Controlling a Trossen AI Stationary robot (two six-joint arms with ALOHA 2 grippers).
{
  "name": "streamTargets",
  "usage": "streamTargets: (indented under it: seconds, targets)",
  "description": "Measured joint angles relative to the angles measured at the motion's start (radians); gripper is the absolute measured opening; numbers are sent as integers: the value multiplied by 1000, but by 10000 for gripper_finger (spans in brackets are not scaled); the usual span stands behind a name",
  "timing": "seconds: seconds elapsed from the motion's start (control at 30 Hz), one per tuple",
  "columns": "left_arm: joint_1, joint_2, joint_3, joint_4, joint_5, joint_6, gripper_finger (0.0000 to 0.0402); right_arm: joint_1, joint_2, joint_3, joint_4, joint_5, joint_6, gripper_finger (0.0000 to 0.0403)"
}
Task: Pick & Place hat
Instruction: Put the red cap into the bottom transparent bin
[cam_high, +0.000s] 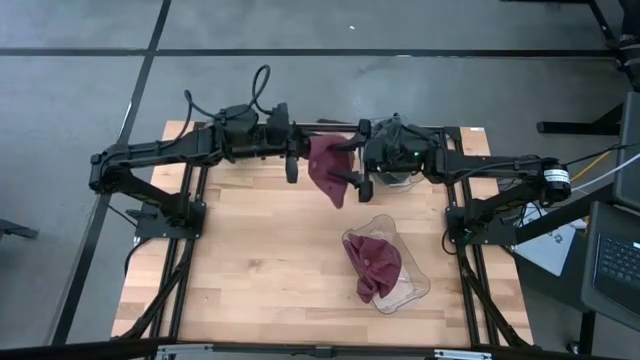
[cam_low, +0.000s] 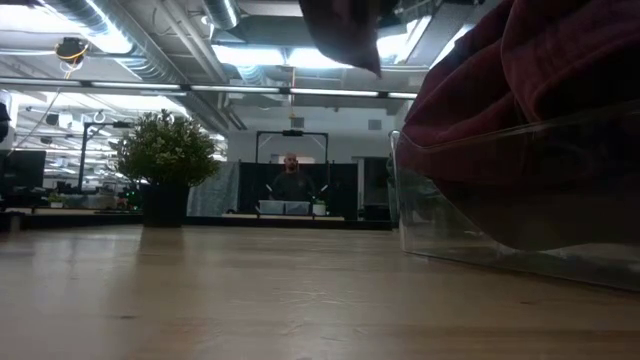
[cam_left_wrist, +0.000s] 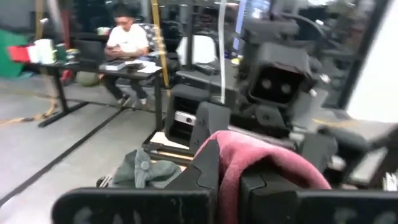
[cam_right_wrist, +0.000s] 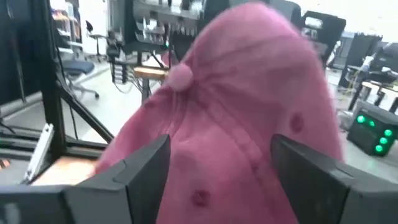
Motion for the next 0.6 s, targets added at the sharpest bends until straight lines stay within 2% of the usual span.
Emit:
streamTargets:
  seconds: [0.4,0.47,0.6]
  targets:
    - [-3,-1,0,24,-102,-132,4,0,0,0,-35,143,-55,276]
    - [-4,-1,0,11,-164,-123,4,0,0,0,-35,173,-46,276]
    - [-4,-1,0,-36,-354,-123,4,0,0,0,-35,223,26,276]
